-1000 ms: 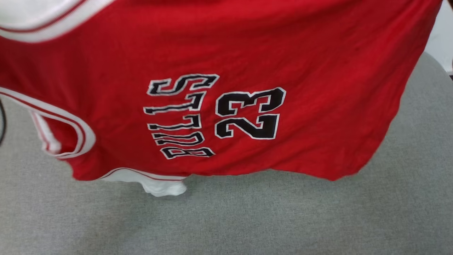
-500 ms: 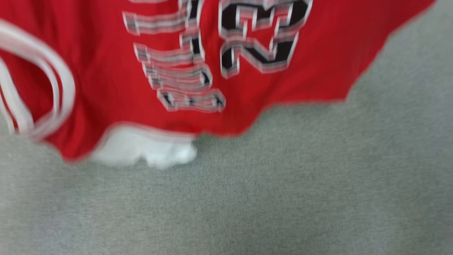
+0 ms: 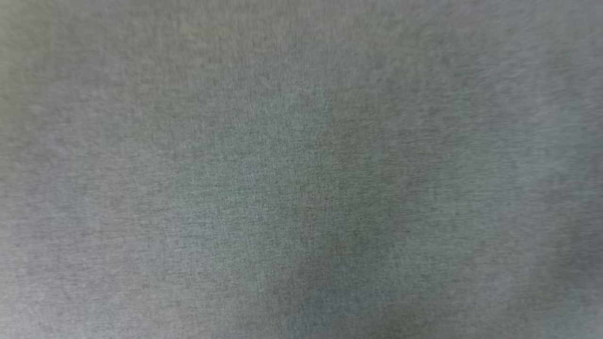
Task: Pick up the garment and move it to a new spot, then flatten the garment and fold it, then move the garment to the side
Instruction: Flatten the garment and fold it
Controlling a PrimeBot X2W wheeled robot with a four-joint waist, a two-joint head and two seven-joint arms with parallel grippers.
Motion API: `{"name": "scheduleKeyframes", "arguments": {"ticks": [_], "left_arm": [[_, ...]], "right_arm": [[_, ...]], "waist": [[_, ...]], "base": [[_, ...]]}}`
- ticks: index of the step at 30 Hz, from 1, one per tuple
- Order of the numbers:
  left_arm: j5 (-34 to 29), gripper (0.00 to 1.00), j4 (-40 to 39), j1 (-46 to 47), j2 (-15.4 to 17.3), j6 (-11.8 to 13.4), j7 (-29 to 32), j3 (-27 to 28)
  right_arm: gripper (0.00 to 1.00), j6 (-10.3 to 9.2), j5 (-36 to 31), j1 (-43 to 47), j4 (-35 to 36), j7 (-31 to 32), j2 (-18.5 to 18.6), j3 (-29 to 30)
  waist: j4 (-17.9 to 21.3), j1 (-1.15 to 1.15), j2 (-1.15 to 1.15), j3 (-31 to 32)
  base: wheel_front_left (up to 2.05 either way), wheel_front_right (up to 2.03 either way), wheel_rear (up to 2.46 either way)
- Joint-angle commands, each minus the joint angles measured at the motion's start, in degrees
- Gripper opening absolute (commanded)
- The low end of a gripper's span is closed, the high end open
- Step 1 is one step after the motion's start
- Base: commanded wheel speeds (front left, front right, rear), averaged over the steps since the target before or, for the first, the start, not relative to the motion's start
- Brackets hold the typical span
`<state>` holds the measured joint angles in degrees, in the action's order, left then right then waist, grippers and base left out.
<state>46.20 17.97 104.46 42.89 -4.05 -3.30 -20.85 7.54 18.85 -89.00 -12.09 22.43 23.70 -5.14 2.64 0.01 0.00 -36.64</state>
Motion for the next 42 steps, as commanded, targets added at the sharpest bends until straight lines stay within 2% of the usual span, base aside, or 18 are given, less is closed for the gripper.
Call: {"name": "scheduleKeyframes", "arguments": {"ticks": [1, 8, 14, 19, 23, 27, 30, 35, 42], "left_arm": [[-0.40, 0.00, 3.03, 2.41, -0.87, -0.38, -1.32, -0.03], [-0.85, 0.00, 14.30, 6.26, -4.63, -2.48, -5.81, -2.52], [0.72, 0.00, 19.26, -1.32, -7.62, -3.29, -9.78, -6.74], [2.12, 0.00, 16.09, -13.40, -8.05, -3.35, -11.63, -11.34], [3.59, 0.00, 12.32, -25.26, -8.81, -3.37, -11.95, -11.86], [1.61, 0.00, 7.58, -38.78, -8.56, -3.38, -11.99, -11.08], [0.63, 0.00, 4.29, -48.76, -8.64, -3.35, -12.00, -9.85], [0.43, 0.00, -0.75, -64.71, -7.87, -1.66, -12.01, -8.67], [0.60, 0.00, -5.84, -82.17, -4.70, -0.16, -11.81, -10.69]], "right_arm": [[0.00, -0.10, -0.73, -1.97, -2.49, -1.67, -0.41, -0.34], [0.00, -0.10, -3.54, -6.70, -12.86, -8.78, -1.79, -2.44], [0.00, -0.09, -4.02, -2.11, -20.18, -14.73, -2.85, -5.26], [0.00, -0.08, -2.24, 5.67, -23.97, -18.91, -4.01, -7.41], [0.00, -0.08, -0.47, 14.40, -26.13, -21.21, -4.58, -9.13], [0.00, -0.07, 2.22, 23.33, -26.74, -22.60, -4.23, -12.00], [0.00, -0.07, 4.26, 29.75, -26.63, -23.12, -3.08, -14.69], [0.00, -0.07, 8.19, 38.67, -24.80, -23.51, -0.09, -19.11], [0.00, -0.07, 13.77, 48.48, -21.40, -21.37, 4.53, -23.04]], "waist": [[-0.70, -0.01, 0.00, -3.30], [-1.68, -0.01, 0.00, -6.11], [-2.82, -0.01, 0.00, -5.94], [-3.25, -0.01, 0.00, -3.00], [-3.54, -0.01, 0.00, 0.63], [-3.68, -0.01, 0.00, 4.88], [-3.89, -0.01, 0.00, 8.12], [-4.38, -0.01, 0.00, 13.46], [-5.33, -0.01, 0.00, 19.50]], "base": [[0.00, 0.00, 0.00], [0.00, 0.00, 0.00], [0.00, 0.00, 0.00], [0.00, 0.00, 0.00], [0.00, 0.00, 0.00], [0.00, 0.00, 0.00], [0.00, 0.00, 0.00], [0.00, 0.00, 0.00], [0.00, 0.00, 0.00]]}}
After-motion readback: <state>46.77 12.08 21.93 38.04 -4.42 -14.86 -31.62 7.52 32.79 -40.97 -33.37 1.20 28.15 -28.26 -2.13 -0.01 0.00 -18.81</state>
